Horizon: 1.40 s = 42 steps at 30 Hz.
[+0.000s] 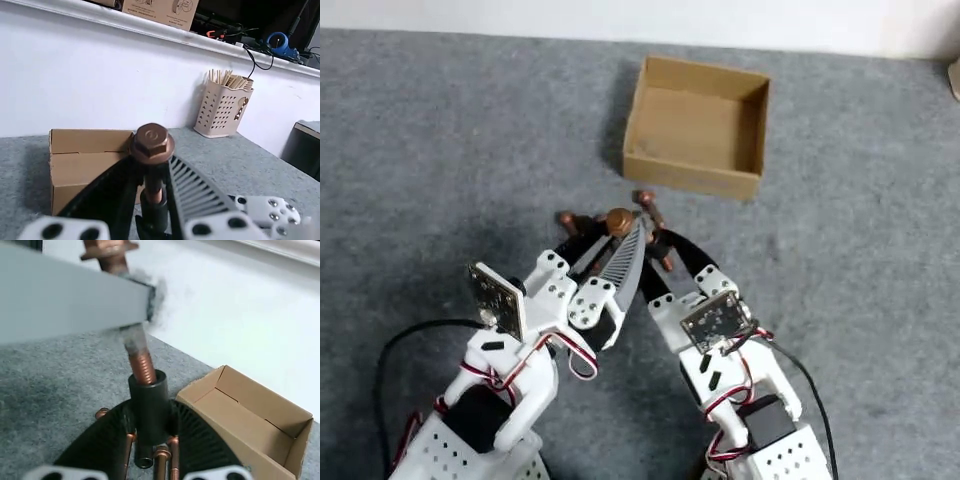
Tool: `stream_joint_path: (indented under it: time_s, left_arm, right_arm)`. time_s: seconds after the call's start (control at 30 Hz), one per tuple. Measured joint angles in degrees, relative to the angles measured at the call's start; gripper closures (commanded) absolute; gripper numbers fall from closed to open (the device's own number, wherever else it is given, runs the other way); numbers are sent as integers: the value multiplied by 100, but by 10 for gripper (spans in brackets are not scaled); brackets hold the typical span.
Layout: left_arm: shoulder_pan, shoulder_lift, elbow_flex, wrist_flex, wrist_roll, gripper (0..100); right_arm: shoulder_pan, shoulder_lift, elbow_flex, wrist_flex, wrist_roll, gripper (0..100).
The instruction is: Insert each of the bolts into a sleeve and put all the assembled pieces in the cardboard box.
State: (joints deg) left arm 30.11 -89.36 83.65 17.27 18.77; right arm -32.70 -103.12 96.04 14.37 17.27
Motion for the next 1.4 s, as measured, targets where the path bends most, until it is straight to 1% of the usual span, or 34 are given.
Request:
stream_joint_path:
  time_s: [0.13,0.2,0.33,0.43,0.5,0.67,0.7,0.77,0.9,0.93,0.97,1.03,1.2,1.3,1.4]
  left_arm:
    - [0,0,0,-9,-18,996]
    - [-105,220,-35,-105,-18,996]
    - [-237,1389,-176,-668,0,996]
    - [-229,2444,-589,-791,0,996]
    - [-237,2884,-765,-800,0,996]
    - [-237,2945,-809,-800,0,994]
    - [-237,2848,-809,-800,0,979]
    - [-237,2637,-703,-800,0,893]
    - [-308,2198,-457,-800,-9,614]
    - [-308,2154,-413,-800,-9,566]
    - [-308,2154,-404,-800,-9,538]
    - [-325,2119,-404,-624,-9,534]
    - [-220,1811,-659,360,0,566]
    - [-62,1354,-774,888,0,587]
    - [0,563,-774,1380,-35,617]
  right_arm:
    - [0,0,0,0,0,995]
    - [0,0,0,0,0,995]
    - [0,18,0,0,0,995]
    - [35,9,0,53,-18,995]
    - [35,18,0,62,-18,995]
    - [35,18,0,62,-18,995]
    - [35,18,0,62,-18,995]
    - [35,18,0,62,-18,995]
    - [35,9,0,53,-18,995]
    - [44,9,0,53,-18,995]
    - [44,9,0,53,-18,995]
    - [44,9,0,53,-18,995]
    - [44,-9,0,44,-26,995]
    - [44,-9,0,44,-26,995]
    - [35,-18,0,35,-26,995]
